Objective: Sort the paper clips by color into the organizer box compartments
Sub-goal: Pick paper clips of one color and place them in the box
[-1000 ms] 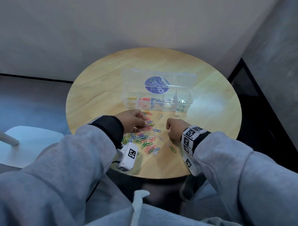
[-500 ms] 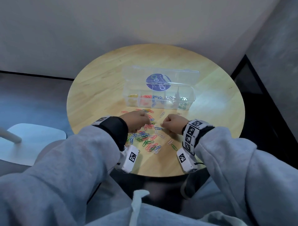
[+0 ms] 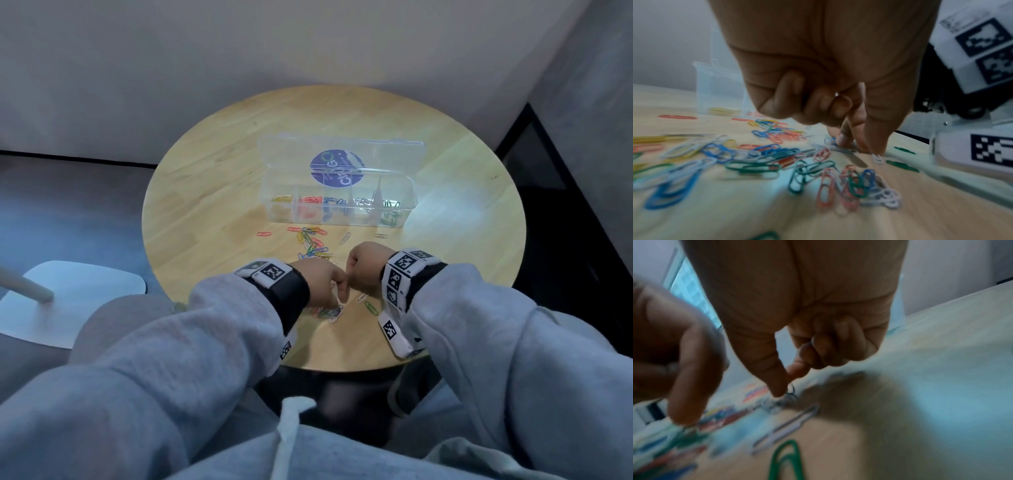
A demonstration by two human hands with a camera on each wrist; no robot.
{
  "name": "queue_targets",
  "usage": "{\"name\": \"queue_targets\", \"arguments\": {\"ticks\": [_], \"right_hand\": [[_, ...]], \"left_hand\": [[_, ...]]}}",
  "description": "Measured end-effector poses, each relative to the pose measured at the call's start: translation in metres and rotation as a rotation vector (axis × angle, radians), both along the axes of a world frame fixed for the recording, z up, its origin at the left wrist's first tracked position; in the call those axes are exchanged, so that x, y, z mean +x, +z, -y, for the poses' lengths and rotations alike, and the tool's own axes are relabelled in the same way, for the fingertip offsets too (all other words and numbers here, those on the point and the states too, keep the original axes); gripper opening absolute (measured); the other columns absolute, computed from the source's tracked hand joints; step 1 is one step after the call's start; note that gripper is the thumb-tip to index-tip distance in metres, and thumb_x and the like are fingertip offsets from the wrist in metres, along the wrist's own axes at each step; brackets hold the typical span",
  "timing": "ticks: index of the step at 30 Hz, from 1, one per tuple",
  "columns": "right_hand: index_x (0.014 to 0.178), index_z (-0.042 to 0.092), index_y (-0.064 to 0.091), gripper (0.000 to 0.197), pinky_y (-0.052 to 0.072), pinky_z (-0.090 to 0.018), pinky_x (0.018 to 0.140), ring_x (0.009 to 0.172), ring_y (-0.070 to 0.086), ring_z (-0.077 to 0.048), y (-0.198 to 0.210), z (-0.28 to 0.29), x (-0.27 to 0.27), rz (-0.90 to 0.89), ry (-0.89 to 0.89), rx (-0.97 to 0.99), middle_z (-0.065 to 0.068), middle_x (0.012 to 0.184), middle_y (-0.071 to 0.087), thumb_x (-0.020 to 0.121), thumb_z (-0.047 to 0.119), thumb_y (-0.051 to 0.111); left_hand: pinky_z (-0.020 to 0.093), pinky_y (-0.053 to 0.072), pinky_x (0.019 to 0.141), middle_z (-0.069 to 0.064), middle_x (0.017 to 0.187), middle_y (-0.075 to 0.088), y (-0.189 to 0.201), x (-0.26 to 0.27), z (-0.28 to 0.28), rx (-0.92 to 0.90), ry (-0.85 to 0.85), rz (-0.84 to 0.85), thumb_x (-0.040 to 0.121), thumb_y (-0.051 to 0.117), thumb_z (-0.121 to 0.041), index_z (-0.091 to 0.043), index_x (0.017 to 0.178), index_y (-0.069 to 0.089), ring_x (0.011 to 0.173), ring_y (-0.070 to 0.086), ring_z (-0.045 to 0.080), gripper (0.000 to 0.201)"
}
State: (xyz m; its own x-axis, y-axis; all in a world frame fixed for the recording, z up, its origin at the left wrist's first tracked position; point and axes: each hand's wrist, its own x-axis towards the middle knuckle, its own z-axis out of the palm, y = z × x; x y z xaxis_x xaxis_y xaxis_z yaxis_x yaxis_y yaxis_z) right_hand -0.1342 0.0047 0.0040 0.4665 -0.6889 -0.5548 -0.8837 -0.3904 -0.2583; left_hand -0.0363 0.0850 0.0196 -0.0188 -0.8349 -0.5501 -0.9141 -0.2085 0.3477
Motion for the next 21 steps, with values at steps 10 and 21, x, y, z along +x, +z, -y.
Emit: {"name": "queue_targets", "arguments": {"ticks": [10,21], "right_hand": [[0.066,0.015,0.049,0.024,0.036,-0.022,0.053,0.051,0.039,-0.013,0.007,0.014,-0.054,0.611,-0.462,0.269,0.0,0.058,0.043,0.083,0.015,0.066],[0.064,0.014,0.053,0.022,0.036,-0.021,0.05,0.049,0.04,-0.014,0.0,0.008,-0.054,0.707,-0.583,0.359,-0.004,0.059,0.049,0.081,0.007,0.065]], "left_hand": [[0.02,0.028,0.049,-0.008,0.081,0.052,-0.011,-0.013,-0.002,-0.096,-0.027,0.172,0.081,0.063,-0.025,-0.028,0.087,0.06,0.079,0.049,0.016,0.008],[0.021,0.039,0.056,-0.011,0.057,0.051,-0.008,-0.009,0.001,-0.017,0.017,0.015,0.082,0.063,-0.02,-0.023,0.064,0.051,0.059,0.049,0.008,0.021]]}}
